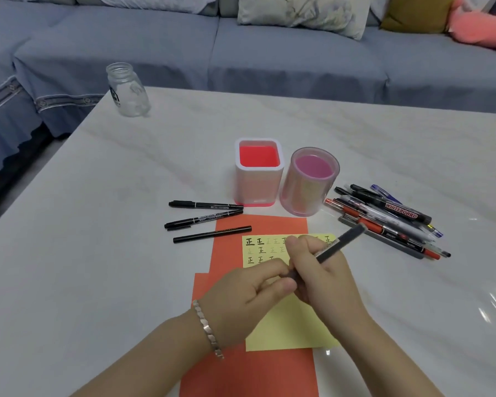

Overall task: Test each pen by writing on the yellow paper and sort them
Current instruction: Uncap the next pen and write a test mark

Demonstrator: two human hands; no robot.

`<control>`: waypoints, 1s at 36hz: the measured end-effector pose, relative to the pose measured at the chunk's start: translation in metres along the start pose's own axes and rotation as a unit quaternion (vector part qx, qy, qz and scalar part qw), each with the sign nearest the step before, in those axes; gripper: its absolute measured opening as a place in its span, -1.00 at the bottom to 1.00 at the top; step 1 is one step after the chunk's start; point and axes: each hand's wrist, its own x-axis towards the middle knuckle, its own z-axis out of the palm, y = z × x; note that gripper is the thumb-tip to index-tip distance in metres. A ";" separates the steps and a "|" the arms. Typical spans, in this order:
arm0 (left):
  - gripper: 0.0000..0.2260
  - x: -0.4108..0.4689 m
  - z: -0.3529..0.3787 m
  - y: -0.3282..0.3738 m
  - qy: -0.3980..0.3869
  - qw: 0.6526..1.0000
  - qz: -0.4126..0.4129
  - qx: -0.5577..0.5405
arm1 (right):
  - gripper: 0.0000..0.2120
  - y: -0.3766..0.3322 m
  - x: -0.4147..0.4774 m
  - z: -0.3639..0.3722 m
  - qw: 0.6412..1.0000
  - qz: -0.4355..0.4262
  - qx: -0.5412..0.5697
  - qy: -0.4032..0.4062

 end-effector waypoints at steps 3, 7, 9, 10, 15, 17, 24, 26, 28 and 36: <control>-0.76 -0.004 -0.007 -0.004 -0.004 0.997 -0.033 0.067 | -0.62 0.001 -0.002 -0.008 0.998 -0.055 -0.038 0.008; -0.66 -0.011 -0.019 -0.033 0.115 0.966 -0.092 0.211 | -0.80 0.015 0.002 -0.027 0.993 -0.071 -0.088 0.040; -0.62 -0.014 -0.023 -0.060 0.165 0.939 -0.077 0.291 | -0.84 0.031 0.003 -0.036 0.992 -0.023 -0.117 0.034; -0.66 -0.015 -0.025 -0.071 0.180 0.926 -0.062 0.325 | -0.87 0.038 0.002 -0.039 0.984 -0.016 -0.178 0.015; -0.62 -0.016 -0.023 -0.089 0.217 0.879 -0.032 0.423 | -0.38 0.074 -0.002 -0.045 0.869 -0.065 -0.479 -0.106; -0.57 -0.015 -0.020 -0.083 0.213 0.874 -0.044 0.435 | -0.43 0.078 -0.002 -0.043 0.850 -0.070 -0.507 -0.123; -0.55 -0.015 0.008 -0.065 0.056 0.912 0.032 0.406 | -0.24 0.090 -0.005 -0.042 0.857 -0.127 -0.485 -0.121; -0.57 -0.013 0.013 -0.069 0.010 0.900 0.045 0.434 | -0.23 0.093 -0.003 -0.041 0.875 -0.122 -0.457 -0.102; -0.59 -0.010 0.015 -0.073 -0.009 0.894 0.039 0.446 | -0.43 0.088 0.000 -0.040 0.911 -0.113 -0.394 -0.035; -0.61 -0.010 0.016 -0.076 -0.008 0.905 0.031 0.424 | -0.77 0.052 0.026 -0.035 0.983 -0.058 -0.132 0.113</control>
